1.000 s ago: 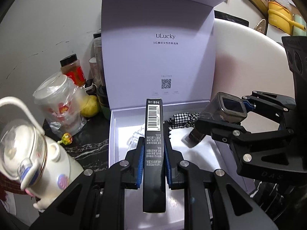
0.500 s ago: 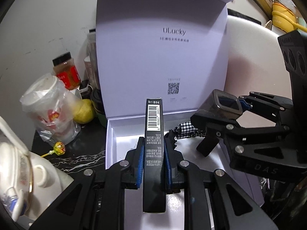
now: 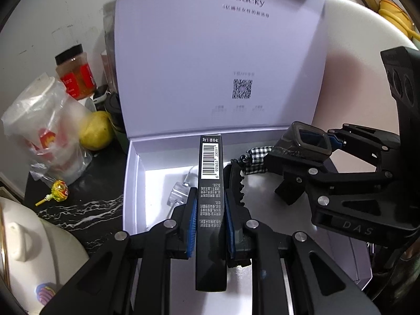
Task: Organize rigid objects
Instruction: 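Lower the square hair tie and product box into the lavender box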
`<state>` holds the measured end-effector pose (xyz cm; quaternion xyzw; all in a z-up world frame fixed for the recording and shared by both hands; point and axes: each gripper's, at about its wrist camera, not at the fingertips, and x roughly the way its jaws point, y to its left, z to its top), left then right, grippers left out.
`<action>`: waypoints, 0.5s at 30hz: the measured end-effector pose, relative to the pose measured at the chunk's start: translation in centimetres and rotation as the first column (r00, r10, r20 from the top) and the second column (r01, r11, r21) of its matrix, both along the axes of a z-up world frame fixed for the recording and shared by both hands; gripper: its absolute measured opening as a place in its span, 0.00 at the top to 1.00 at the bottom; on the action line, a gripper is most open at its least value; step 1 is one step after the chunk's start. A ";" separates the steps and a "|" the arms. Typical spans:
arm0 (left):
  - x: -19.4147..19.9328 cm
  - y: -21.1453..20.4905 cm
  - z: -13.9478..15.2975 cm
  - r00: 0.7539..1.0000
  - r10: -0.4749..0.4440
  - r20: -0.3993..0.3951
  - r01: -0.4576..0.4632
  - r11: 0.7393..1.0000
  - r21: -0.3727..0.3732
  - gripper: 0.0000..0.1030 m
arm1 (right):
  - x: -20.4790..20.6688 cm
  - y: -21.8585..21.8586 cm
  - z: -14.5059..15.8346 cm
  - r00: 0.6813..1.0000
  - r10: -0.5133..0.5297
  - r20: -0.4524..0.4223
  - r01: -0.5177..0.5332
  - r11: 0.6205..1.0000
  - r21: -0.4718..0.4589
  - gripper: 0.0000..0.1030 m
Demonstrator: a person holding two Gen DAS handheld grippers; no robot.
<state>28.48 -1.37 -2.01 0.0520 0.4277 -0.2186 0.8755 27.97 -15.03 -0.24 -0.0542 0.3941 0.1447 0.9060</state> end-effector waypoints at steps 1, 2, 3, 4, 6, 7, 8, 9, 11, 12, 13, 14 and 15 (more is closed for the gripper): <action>0.1 -0.1 -0.2 1.000 -0.002 -0.006 0.002 1.000 0.003 0.82 | 0.1 0.1 -0.2 1.000 -0.003 -0.004 0.003 1.000 -0.003 0.55; 0.2 -0.2 -0.4 1.000 -0.003 -0.013 0.003 1.000 0.006 0.82 | 0.3 0.1 -0.4 1.000 -0.004 -0.010 0.004 1.000 -0.005 0.55; 0.3 -0.2 -0.6 1.000 -0.004 -0.019 0.004 1.000 0.010 0.82 | 0.3 0.1 -0.5 1.000 -0.006 -0.016 0.006 1.000 -0.006 0.55; 0.5 -0.3 -0.8 1.000 -0.003 -0.026 0.004 1.000 0.014 0.82 | 0.4 0.1 -0.7 1.000 -0.007 -0.022 0.007 1.000 -0.009 0.55; 1.3 -0.5 -1.3 0.999 0.002 -0.042 -0.001 1.000 0.027 0.82 | 0.6 0.1 -1.1 0.999 -0.010 -0.031 0.009 1.000 -0.013 0.55; 1.6 -0.5 -1.4 0.999 0.005 -0.049 -0.003 0.999 0.032 0.82 | 0.9 0.5 -1.4 0.999 -0.010 -0.035 0.009 1.000 -0.014 0.55; 2.2 -0.6 -1.6 0.998 0.007 -0.057 -0.005 0.999 0.038 0.82 | 1.0 0.4 -1.6 0.999 -0.010 -0.041 0.010 1.000 -0.015 0.55; 2.4 -0.7 -1.7 0.998 0.010 -0.064 -0.007 0.999 0.043 0.82 | 1.1 0.4 -1.7 0.999 -0.010 -0.043 0.009 1.000 -0.015 0.55; 2.7 -0.8 -2.0 0.997 0.015 -0.076 -0.011 0.999 0.053 0.82 | 1.2 0.3 -1.9 0.999 -0.012 -0.048 0.012 1.000 -0.019 0.55; 2.8 -0.9 -2.0 0.997 0.016 -0.077 -0.012 0.998 0.056 0.82 | 1.3 0.3 -2.0 0.999 -0.015 -0.052 0.014 1.000 -0.022 0.55; 3.0 -1.0 -2.1 0.997 0.018 -0.077 -0.014 0.998 0.060 0.82 | 1.3 0.2 -2.1 0.998 -0.018 -0.055 0.016 1.000 -0.025 0.55; 3.0 -1.1 -2.1 0.997 0.020 -0.075 -0.015 0.998 0.061 0.82 | 1.4 0.2 -2.2 0.998 -0.023 -0.054 0.021 0.999 -0.031 0.55; 3.1 -1.1 -2.1 0.997 0.020 -0.074 -0.015 0.998 0.062 0.82 | 1.5 0.2 -2.3 0.998 -0.025 -0.055 0.023 0.999 -0.032 0.55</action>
